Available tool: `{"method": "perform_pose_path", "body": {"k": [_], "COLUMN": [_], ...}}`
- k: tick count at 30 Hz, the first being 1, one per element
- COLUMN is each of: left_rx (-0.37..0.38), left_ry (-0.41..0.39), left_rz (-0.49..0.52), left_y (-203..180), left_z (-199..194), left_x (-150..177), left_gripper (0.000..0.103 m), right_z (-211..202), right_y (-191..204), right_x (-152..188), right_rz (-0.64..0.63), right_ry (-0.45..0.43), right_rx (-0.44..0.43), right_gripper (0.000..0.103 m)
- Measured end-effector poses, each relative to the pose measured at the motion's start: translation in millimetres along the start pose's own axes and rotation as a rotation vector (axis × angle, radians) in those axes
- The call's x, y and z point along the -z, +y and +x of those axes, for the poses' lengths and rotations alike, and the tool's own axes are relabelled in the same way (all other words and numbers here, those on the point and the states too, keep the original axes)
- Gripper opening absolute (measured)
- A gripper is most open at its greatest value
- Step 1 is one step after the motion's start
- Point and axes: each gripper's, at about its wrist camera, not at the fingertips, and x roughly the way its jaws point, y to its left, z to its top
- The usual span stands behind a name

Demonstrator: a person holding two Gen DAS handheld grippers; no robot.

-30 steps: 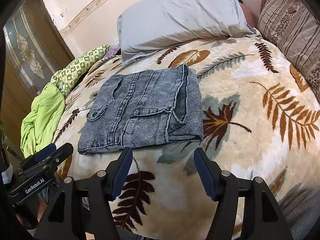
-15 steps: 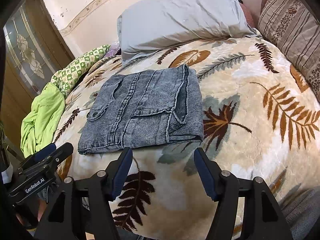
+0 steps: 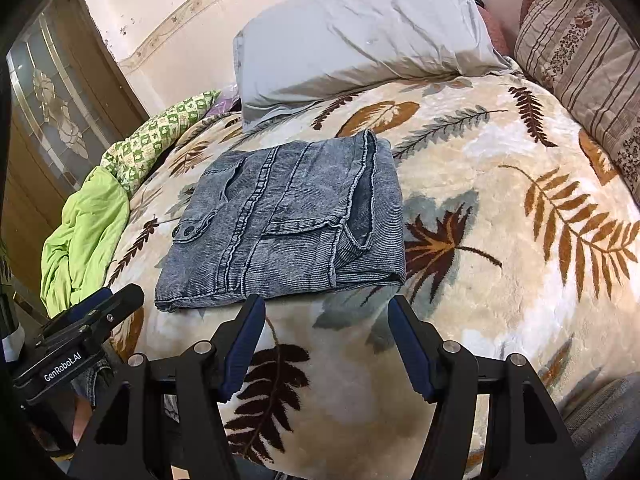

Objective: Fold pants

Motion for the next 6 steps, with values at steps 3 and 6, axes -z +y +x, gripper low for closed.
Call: {"method": "perform_pose_path", "body": {"k": [3,6], "left_rx": [-0.011,-0.02], "left_ry": [-0.007,-0.011], "left_rz": [0.014,0.005], "left_y": [-3.3,0.0], "left_z": [0.2,-1.3], "left_x": [-0.9,-6.8], "left_gripper": [0.08,0.08], "right_z": [-0.8,-4.9], "right_y": [-1.5,-7.7], "right_x": [-1.7,-6.3], "right_rz": [0.007,0.033], "right_ry": [-0.006,-0.021], "right_rx": [0.006,0.011], "right_gripper": [0.065,0.065]}}
